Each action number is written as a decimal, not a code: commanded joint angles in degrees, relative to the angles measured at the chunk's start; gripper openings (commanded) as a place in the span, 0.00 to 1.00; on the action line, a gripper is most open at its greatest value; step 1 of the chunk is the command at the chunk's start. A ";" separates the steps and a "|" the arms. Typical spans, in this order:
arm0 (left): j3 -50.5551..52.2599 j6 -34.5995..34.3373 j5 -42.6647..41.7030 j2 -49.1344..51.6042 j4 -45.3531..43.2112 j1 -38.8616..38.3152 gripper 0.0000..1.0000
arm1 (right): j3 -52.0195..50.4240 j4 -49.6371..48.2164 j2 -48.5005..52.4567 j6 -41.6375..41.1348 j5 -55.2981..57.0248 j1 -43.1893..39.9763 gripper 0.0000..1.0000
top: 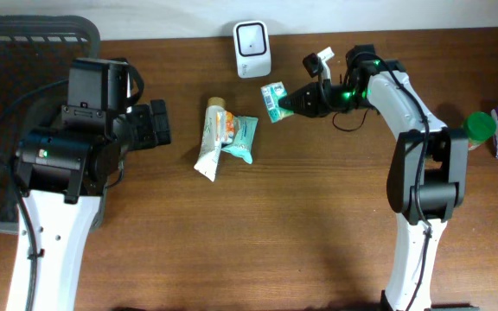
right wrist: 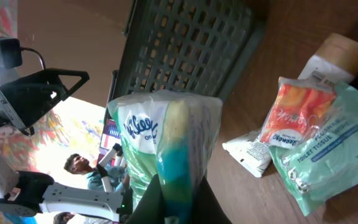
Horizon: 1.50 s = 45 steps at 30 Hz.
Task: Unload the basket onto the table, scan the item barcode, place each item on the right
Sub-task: 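Raise the small green box up to the scanner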
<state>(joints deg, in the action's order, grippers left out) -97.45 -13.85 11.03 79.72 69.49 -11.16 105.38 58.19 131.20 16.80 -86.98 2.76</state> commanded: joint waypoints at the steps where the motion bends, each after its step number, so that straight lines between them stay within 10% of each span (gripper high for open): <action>1: 0.02 0.87 0.81 -0.02 0.04 0.20 0.99 | 1.03 -0.17 -0.33 -1.01 -1.95 -0.15 0.04; 45: 0.02 0.87 0.81 -0.02 0.04 0.20 0.99 | 0.92 1.53 -0.33 -1.01 7.41 0.26 0.04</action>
<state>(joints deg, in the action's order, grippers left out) -97.45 -13.85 11.03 79.72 69.49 -11.16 105.38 58.37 131.20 15.38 -85.56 2.76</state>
